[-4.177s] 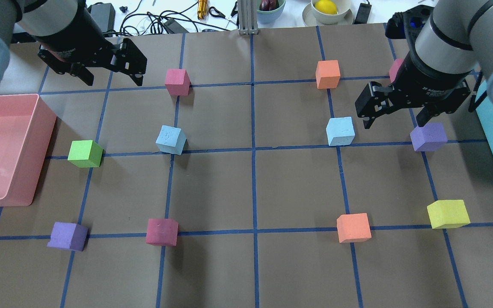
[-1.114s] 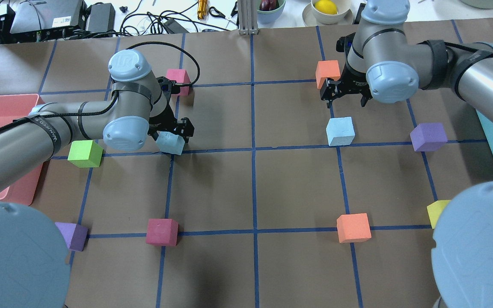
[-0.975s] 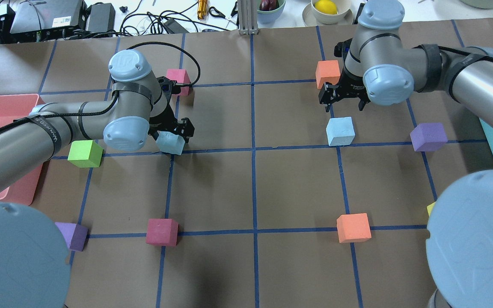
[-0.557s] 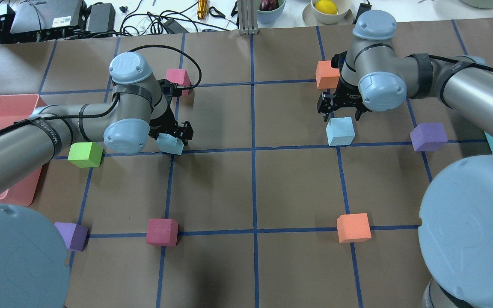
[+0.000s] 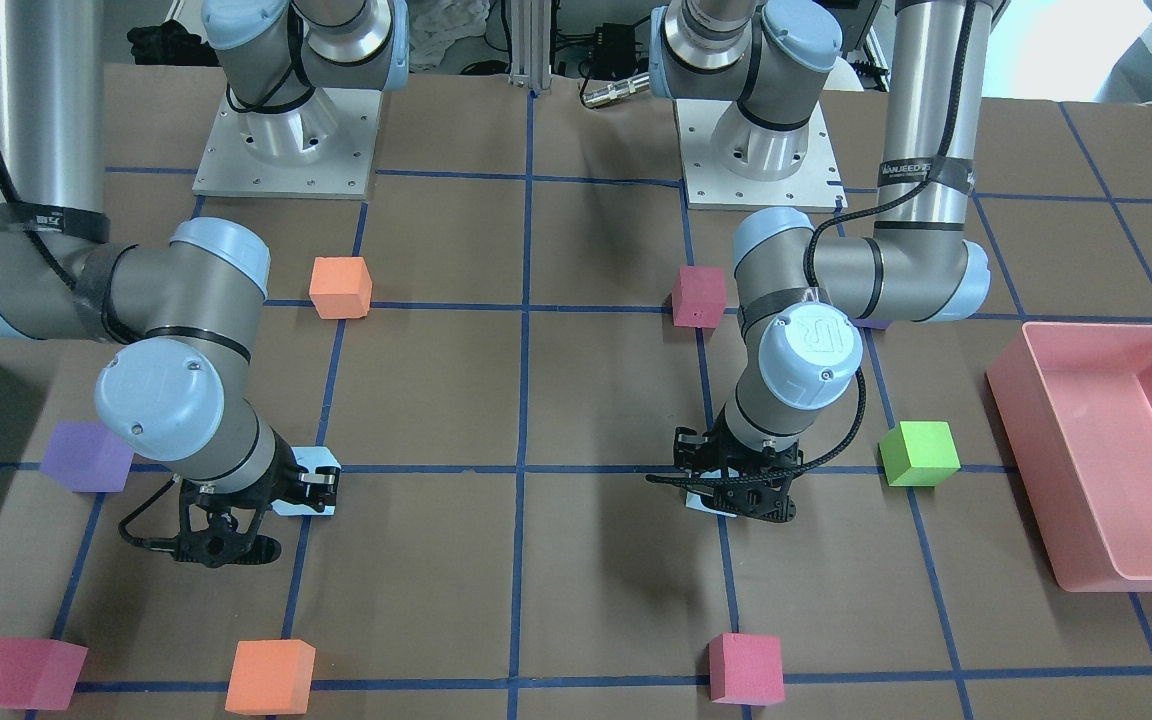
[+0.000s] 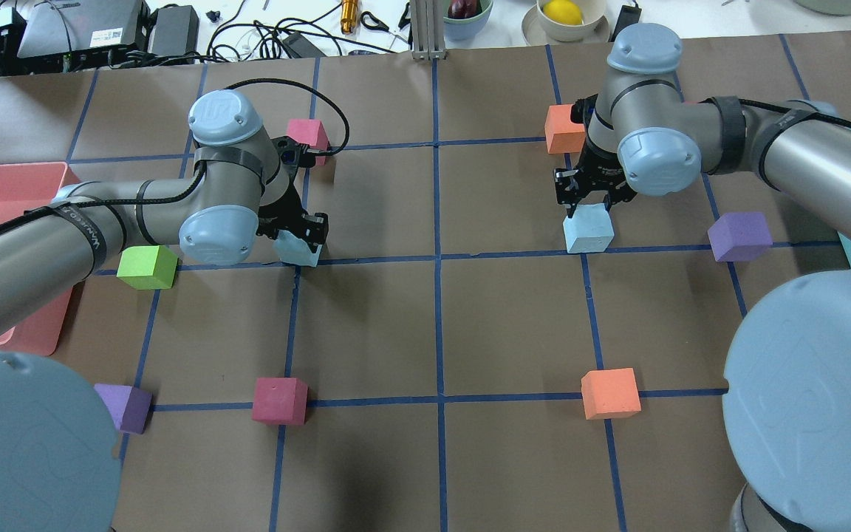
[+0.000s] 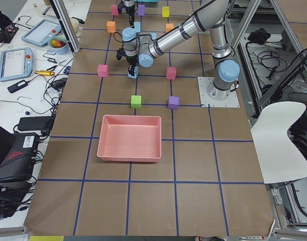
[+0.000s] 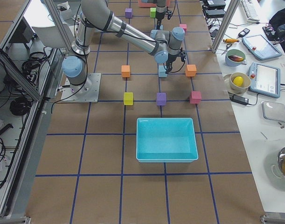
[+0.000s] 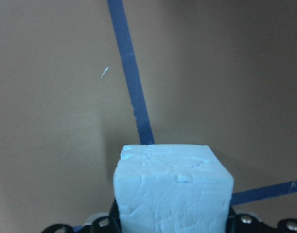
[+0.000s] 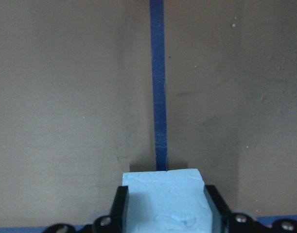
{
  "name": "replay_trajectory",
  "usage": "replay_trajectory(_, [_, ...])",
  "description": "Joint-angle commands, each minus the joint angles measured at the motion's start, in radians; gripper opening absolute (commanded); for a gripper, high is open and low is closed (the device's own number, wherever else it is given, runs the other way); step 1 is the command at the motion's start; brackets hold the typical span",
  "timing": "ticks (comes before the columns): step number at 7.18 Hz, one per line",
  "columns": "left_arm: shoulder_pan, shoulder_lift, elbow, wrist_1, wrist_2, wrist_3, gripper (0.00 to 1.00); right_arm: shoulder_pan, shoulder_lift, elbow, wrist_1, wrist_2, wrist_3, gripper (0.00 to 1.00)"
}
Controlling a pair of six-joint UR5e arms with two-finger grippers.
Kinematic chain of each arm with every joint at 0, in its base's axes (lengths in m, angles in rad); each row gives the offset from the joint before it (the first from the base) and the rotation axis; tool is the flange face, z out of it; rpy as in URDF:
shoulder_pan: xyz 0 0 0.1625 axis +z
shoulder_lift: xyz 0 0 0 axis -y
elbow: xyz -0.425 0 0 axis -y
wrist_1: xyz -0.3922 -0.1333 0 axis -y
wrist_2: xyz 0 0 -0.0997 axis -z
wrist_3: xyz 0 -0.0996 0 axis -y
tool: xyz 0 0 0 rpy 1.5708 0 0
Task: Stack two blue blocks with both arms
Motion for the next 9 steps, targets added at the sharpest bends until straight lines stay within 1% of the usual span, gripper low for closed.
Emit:
replay_trajectory(1, [0.000,0.007,0.004,0.001,0.000,0.000,0.15,0.133,-0.001,-0.055,0.014,0.038,0.182,0.00])
replay_trajectory(2, [0.002,0.008,0.004,0.001,0.000,0.000,0.14,0.199,0.000,-0.057,0.011,0.047,0.255,0.00])
replay_trajectory(3, [0.002,0.011,0.004,0.001,0.000,0.001,0.03,0.238,0.005,-0.055,0.008,0.082,0.306,0.00])
replay_trajectory(4, [0.002,0.013,0.004,0.001,0.000,0.001,0.00,0.275,0.006,-0.055,0.005,0.088,0.337,0.00])
replay_trajectory(6, [0.003,0.016,0.004,0.001,0.000,0.001,0.00,0.324,0.026,-0.049,0.002,0.089,0.341,0.00])
replay_trajectory(9, [0.002,0.027,0.018,-0.001,-0.001,-0.002,0.00,0.346,0.042,-0.040,0.005,0.082,0.308,0.00])
